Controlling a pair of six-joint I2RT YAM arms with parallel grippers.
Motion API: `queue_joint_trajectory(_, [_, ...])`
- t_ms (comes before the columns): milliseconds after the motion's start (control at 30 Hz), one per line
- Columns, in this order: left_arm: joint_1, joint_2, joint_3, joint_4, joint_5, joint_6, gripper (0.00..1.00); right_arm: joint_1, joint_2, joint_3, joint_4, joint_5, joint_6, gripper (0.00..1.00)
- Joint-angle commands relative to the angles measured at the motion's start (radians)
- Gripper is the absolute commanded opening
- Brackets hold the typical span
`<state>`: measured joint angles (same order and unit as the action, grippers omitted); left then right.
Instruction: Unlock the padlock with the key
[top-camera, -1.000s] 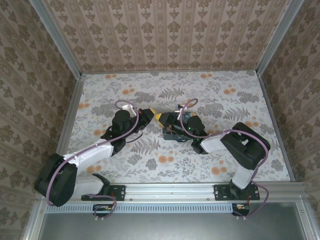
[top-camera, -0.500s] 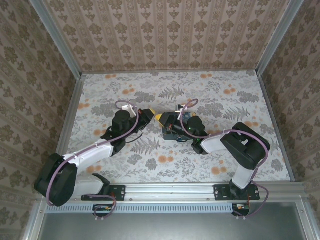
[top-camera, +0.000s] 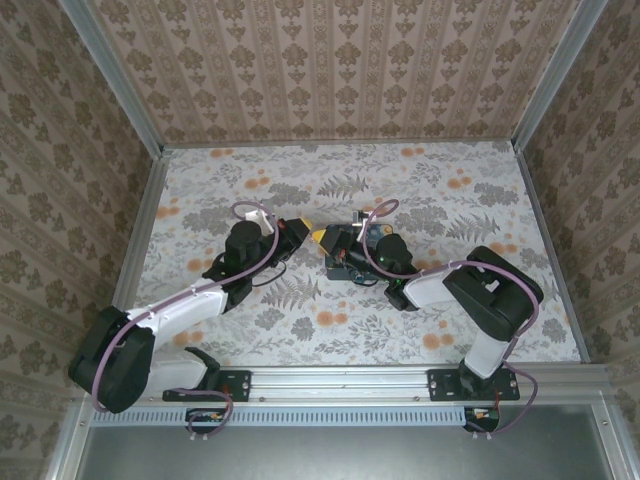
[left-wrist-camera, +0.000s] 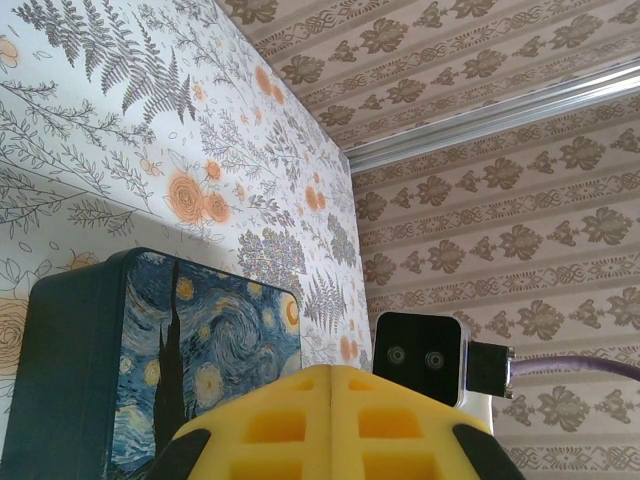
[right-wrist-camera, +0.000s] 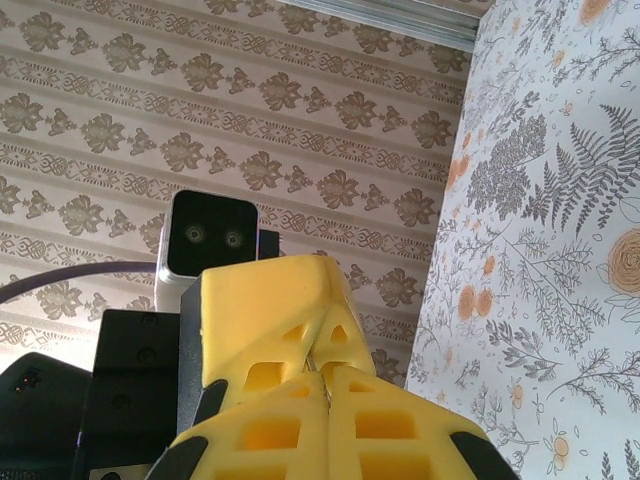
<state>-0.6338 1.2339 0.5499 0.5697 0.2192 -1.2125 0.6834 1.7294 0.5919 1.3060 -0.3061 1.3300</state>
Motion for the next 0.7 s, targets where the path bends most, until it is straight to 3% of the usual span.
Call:
queue_joint_trajectory(0, [-0.006,-0.024,-0.002,0.022,-0.010,0.002,0.00,-0.010,-0.029,-0.017,0.028,0.010,-0.032,0.00])
queue_joint_trajectory(100, [-0.009,-0.024,0.003,0.018,0.001,0.014,0.01,-0.012,-0.032,-0.019,0.028,0.008,-0.040,0.00])
queue_joint_trajectory(333, [-0.006,-0.058,0.002,-0.029,-0.009,0.031,0.51,-0.037,-0.074,-0.084,0.027,0.012,-0.048,0.00])
queue_joint_trajectory(533, [-0.003,-0.122,0.008,-0.159,-0.002,0.077,0.82,-0.094,-0.145,-0.156,0.004,-0.029,-0.043,0.00])
queue_joint_trajectory(667, [-0.023,-0.170,0.057,-0.377,0.009,0.192,0.93,-0.167,-0.224,-0.213,-0.082,-0.083,-0.057,0.00])
